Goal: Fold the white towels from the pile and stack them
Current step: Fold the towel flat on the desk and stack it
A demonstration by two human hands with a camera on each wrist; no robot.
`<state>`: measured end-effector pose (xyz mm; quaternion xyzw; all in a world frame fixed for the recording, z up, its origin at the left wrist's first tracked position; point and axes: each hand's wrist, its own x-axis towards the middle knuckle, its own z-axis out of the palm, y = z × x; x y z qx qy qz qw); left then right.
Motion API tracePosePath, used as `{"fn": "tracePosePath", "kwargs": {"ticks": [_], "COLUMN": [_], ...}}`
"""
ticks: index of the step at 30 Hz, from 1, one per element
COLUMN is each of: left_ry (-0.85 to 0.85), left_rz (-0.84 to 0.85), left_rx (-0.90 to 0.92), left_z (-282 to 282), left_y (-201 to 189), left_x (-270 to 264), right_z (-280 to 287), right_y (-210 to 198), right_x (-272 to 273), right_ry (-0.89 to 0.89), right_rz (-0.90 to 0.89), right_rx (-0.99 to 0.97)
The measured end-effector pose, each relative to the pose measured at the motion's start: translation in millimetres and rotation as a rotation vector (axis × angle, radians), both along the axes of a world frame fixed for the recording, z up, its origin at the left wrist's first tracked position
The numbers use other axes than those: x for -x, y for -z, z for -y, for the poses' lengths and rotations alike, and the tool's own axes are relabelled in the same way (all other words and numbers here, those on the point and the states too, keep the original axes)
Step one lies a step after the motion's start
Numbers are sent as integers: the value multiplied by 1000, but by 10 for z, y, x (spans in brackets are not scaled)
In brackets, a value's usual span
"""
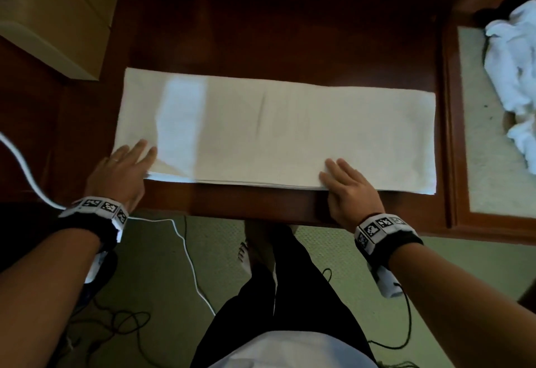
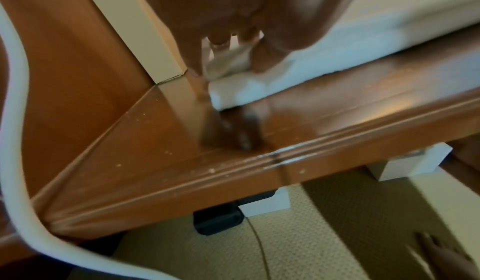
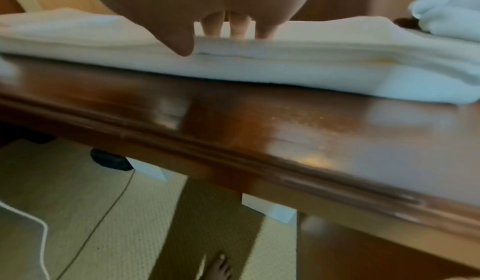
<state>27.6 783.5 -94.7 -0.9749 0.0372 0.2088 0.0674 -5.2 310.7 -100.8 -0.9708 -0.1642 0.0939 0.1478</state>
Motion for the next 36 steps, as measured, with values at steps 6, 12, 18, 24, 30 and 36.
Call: {"fn": "tracePosePath", "kwargs": {"ticks": [6, 12, 18, 24, 30, 36], "left_ry": [-37, 161, -263, -271, -139, -226], "left_rz": [110, 34, 7, 58, 53, 40], "left_rx": [144, 235, 115, 188, 252, 187], "left_z": [522, 1260, 502, 906, 1793, 1953], "left_y": [-92, 90, 279, 182, 335, 379], "left_x": [-66, -204, -208, -239, -204, -212], "right_z": [-389, -711, -558, -862, -883, 621], "right_y": [-154, 30, -4, -93, 144, 221], "right_x": [-277, -299, -47, -312, -602, -416], "right_ry": [115, 134, 91, 152, 47, 307], "right_rz": [-51, -277, -339, -177, -181, -179], "right_rx": [44, 260, 303, 152, 219, 262]}}
